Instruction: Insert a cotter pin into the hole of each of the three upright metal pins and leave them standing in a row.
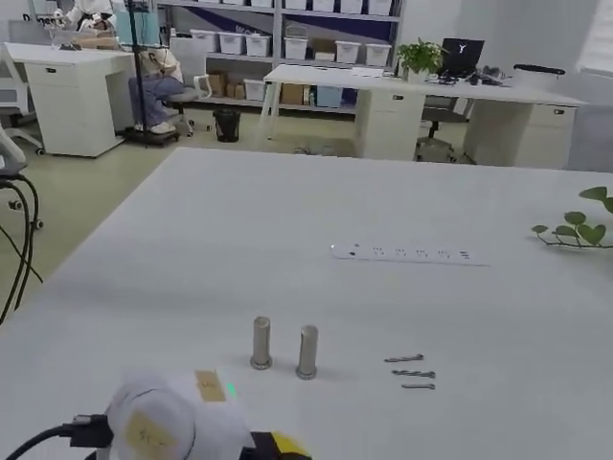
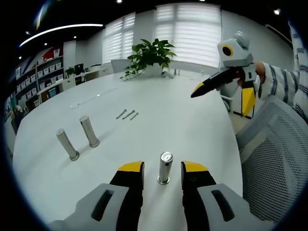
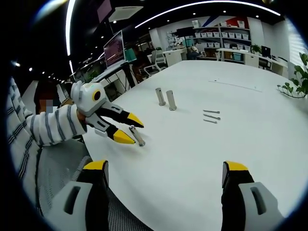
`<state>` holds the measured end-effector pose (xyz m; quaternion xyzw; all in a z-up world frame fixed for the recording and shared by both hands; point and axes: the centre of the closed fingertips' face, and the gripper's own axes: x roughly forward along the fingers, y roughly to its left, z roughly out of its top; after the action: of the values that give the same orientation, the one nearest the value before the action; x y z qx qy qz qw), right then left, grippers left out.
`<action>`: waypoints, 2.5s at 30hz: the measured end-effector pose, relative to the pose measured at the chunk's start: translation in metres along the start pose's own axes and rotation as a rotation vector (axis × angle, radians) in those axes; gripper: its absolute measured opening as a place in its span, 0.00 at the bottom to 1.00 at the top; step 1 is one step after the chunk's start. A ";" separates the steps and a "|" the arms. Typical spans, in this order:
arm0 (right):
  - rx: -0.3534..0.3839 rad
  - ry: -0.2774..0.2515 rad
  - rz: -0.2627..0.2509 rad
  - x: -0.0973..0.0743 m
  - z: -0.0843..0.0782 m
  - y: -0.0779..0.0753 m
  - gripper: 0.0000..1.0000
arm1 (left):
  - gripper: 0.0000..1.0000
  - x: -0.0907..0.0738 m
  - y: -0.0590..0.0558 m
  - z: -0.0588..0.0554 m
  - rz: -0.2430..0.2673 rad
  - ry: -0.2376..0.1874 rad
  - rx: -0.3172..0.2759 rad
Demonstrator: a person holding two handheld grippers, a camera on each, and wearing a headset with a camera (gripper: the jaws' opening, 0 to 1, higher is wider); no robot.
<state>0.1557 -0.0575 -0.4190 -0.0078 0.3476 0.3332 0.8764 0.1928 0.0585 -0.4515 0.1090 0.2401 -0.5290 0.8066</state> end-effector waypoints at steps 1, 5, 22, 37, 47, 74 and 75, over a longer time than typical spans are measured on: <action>-0.001 0.001 0.001 0.000 0.000 0.000 0.97 | 0.30 -0.002 0.000 0.003 0.003 -0.013 -0.007; -0.009 0.003 0.007 0.001 0.001 0.002 0.97 | 0.42 -0.012 0.000 0.015 0.008 -0.060 -0.031; -0.013 0.017 0.017 0.002 0.001 0.002 0.95 | 0.75 -0.039 0.003 0.008 0.064 -0.087 -0.167; -0.022 0.023 0.004 0.001 0.005 -0.013 0.93 | 0.99 -0.047 -0.006 0.005 0.078 -0.113 -0.206; -0.065 0.028 -0.022 0.002 0.021 -0.027 0.91 | 0.99 -0.051 -0.006 -0.004 0.093 -0.095 -0.233; -0.309 0.220 0.024 0.038 0.058 -0.076 0.63 | 0.99 -0.062 -0.019 -0.008 0.144 -0.116 -0.293; -0.314 0.222 0.026 0.041 0.059 -0.077 0.62 | 0.99 -0.062 -0.019 -0.008 0.144 -0.118 -0.294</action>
<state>0.2589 -0.0794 -0.4161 -0.1768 0.3860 0.3919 0.8162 0.1531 0.1033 -0.4253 -0.0247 0.2586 -0.4342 0.8625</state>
